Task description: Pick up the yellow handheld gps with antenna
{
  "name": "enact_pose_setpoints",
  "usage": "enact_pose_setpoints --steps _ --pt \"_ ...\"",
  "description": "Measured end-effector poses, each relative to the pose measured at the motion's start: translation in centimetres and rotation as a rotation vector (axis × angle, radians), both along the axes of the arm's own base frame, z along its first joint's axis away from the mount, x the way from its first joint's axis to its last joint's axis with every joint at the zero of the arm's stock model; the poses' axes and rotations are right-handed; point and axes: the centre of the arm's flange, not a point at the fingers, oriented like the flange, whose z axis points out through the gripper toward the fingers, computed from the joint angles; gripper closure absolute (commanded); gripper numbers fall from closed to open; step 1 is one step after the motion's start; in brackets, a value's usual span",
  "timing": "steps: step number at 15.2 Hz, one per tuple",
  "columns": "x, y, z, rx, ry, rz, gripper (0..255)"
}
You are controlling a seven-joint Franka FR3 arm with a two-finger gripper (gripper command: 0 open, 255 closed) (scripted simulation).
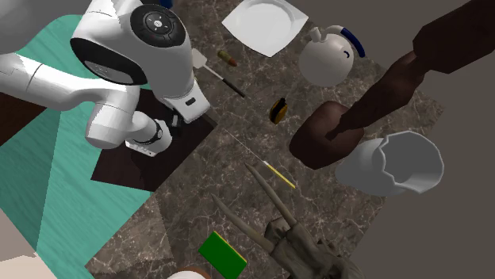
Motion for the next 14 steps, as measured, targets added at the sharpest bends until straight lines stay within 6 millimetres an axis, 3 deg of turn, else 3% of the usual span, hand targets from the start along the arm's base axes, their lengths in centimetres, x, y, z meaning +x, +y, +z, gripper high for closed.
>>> enact_pose_setpoints --steps 4,14 --pt "1.9 1.5 0.0 -0.029 -0.037 -0.034 0" --pt "11.0 8.6 0.9 -0.162 -0.224 -0.198 0"
